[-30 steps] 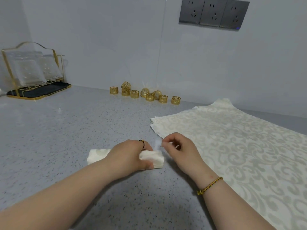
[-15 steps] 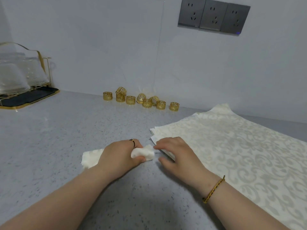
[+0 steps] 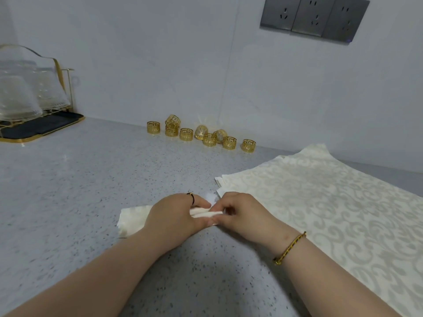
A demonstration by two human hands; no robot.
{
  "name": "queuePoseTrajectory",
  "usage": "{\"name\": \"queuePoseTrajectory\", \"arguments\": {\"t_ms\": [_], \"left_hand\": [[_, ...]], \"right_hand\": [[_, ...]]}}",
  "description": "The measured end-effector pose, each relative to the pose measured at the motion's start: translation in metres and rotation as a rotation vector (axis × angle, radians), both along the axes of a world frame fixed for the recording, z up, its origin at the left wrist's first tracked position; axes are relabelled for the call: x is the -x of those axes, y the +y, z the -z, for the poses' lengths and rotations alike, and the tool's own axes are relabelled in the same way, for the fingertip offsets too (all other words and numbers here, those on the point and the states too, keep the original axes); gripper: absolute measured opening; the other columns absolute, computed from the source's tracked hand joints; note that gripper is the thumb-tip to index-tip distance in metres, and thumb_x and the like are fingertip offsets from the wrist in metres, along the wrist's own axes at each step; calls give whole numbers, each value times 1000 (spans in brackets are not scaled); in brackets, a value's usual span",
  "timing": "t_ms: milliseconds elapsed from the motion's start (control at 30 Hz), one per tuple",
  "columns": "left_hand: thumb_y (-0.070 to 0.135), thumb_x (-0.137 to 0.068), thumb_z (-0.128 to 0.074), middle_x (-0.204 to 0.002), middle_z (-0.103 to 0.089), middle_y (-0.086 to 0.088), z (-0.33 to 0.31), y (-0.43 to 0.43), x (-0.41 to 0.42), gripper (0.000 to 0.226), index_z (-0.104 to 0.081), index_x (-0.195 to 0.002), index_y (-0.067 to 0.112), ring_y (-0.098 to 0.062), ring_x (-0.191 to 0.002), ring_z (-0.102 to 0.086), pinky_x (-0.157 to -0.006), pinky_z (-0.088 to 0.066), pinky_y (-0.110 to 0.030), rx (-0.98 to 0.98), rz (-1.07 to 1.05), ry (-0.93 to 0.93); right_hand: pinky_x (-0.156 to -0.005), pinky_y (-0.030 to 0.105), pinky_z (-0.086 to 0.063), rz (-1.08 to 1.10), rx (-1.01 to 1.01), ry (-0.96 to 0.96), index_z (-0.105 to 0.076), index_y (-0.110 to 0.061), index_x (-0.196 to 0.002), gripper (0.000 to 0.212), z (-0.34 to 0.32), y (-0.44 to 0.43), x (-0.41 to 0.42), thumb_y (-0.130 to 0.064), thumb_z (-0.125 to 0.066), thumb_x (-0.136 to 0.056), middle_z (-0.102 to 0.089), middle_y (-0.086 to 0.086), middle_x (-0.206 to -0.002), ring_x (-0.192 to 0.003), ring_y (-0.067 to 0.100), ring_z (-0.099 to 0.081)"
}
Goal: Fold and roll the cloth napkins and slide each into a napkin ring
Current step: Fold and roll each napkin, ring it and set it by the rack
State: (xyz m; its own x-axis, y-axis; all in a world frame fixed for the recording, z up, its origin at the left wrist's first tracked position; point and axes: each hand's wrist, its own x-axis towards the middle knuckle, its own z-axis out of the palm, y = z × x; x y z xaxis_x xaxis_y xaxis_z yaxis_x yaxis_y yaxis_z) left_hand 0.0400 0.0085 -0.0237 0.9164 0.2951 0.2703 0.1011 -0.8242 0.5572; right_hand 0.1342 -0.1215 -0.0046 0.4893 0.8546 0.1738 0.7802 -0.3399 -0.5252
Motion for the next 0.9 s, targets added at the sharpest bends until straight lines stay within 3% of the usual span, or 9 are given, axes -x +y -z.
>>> {"name": "queuePoseTrajectory", "arguments": {"t_ms": [100,167,300,367,500,633,733,800,900], "left_hand": [[39,-78,-66,-83,-55,23,0,1,-1,14,-57,-88,42,-1,-87,-53,-75,-39,-13,74,6,-9],[36,-79,-65,-83,-57,22,1,3,-3,18,-50,-78,46,1,-83,-52,-71,-37,-12,75,14,-32],[37,-82,-62,-83,-54,25,0,10,-11,24,-44,-73,49,2,-80,-51,-67,-34,-8,46,-21,-41],[38,-83,-60,-83,-54,26,-2,11,-12,24,-43,-70,48,5,-78,-49,-65,-32,-5,27,-50,-59],[44,-83,-56,-75,-44,29,4,17,-16,17,-41,-75,48,6,-73,-46,-62,-31,-3,-68,-114,-118],[50,-79,-57,-75,-41,34,9,21,-18,19,-41,-70,52,11,-75,-42,-66,-32,-3,-70,-149,-112],[62,-73,-53,-74,-42,34,10,24,-21,19,-40,-63,54,11,-75,-42,-67,-34,-5,-21,-152,-134],[66,-59,-46,-66,-39,36,14,28,-23,11,-38,-60,58,12,-65,-42,-58,-34,-8,-47,-110,-109],[62,-56,-47,-63,-31,42,15,33,-25,14,-35,-61,62,15,-54,-36,-51,-27,-4,-93,-103,-137]], "right_hand": [[-58,5,-38,65,-68,327,-70,-3,-92,12,0,0,-4,-6,-66,-81,-54,-10,-65,-51,-8,-49],[-61,5,-40,93,-109,394,-68,-1,-95,13,-6,-2,-13,-2,-62,-83,-59,-5,-70,-56,-5,-52],[-65,12,-40,255,-116,141,-66,-5,-101,17,-22,1,-60,-6,-56,-88,-58,-7,-83,-76,9,-52],[-67,16,-39,364,-44,-9,-63,-6,-110,23,-25,5,-93,-10,-53,-90,-60,-1,-99,-87,13,-52],[-99,27,-34,523,91,-83,-50,-6,-128,37,-21,29,-158,-16,-51,-92,-47,10,-137,-124,26,-44],[-99,37,-35,619,272,-264,-44,-4,-130,38,-9,60,-205,-12,-43,-93,-41,19,-135,-123,37,-39],[-97,40,-36,662,299,-287,-43,-4,-128,37,1,79,-226,-13,-44,-92,-39,19,-131,-123,37,-34],[-96,40,-36,680,278,-287,-44,-3,-127,36,4,88,-235,-13,-45,-92,-39,19,-131,-123,36,-34],[-95,38,-37,710,221,-335,-49,1,-122,32,4,93,-238,-11,-45,-93,-38,21,-130,-120,36,-38]]}}
